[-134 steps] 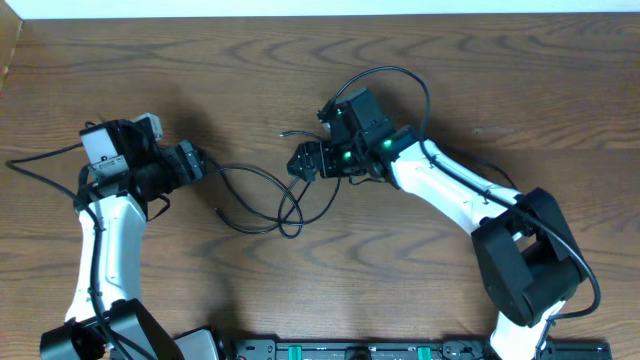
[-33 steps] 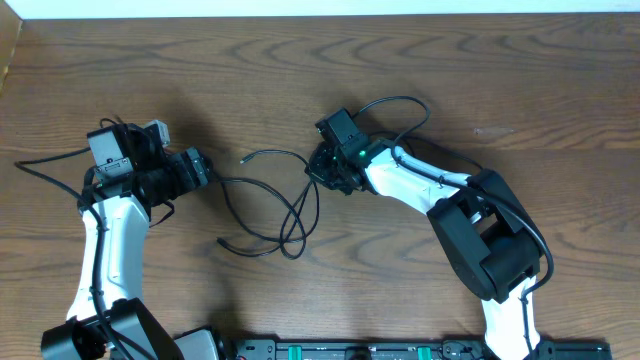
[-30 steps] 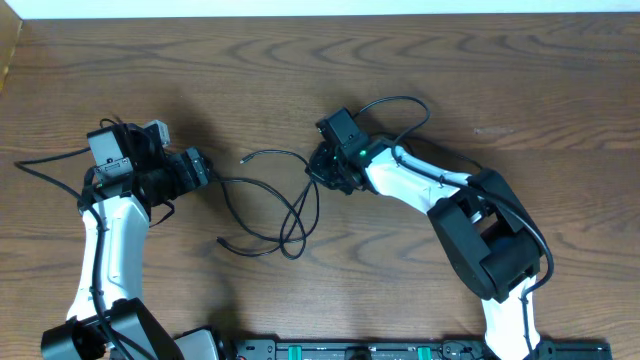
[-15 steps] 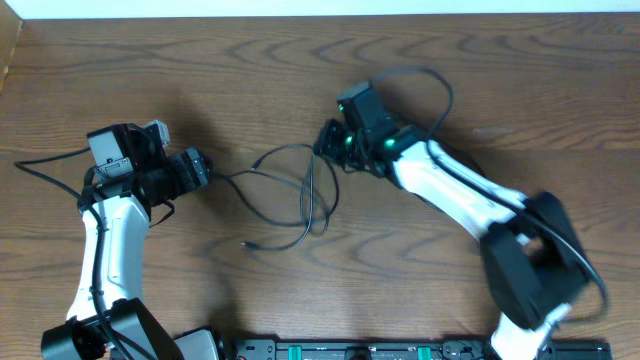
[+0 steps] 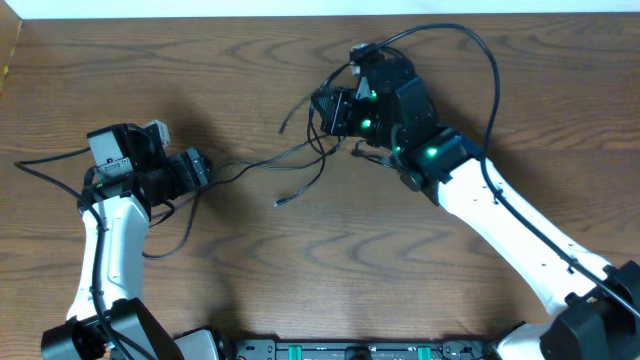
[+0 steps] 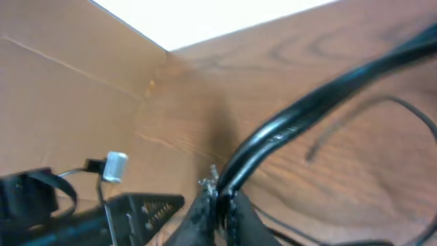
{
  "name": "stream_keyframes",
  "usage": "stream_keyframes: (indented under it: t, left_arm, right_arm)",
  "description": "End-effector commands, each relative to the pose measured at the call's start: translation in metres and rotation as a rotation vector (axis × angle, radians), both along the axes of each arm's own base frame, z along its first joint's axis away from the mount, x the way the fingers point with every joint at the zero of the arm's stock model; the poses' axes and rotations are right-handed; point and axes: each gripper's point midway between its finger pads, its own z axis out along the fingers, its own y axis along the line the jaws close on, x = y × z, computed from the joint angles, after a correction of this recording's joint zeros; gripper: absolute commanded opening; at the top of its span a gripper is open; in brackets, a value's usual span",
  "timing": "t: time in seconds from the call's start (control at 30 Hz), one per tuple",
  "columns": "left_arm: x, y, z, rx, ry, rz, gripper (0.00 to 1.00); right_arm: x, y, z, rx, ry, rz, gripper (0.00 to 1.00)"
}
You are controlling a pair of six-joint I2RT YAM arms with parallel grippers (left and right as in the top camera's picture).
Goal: Untangle cables
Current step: 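Pull the black cable up-right with the right gripper, left gripper holding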
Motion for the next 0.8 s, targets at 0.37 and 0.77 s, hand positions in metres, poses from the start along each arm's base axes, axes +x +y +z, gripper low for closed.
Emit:
stream_keyframes:
  t: [0.37,0.77]
  left_arm:
    - [-0.004,-0.004,-0.005,-0.007,0.012,-0.018,0.87]
    - [-0.004,-0.004,-0.005,-0.007,0.013,-0.018,0.87]
  right_arm:
    - [0.001,-0.014,0.014,-0.076,-0.094,-0.025,0.18]
    - [0.012,-0.081,-0.07,-0.451,0.073,-0.295,0.69]
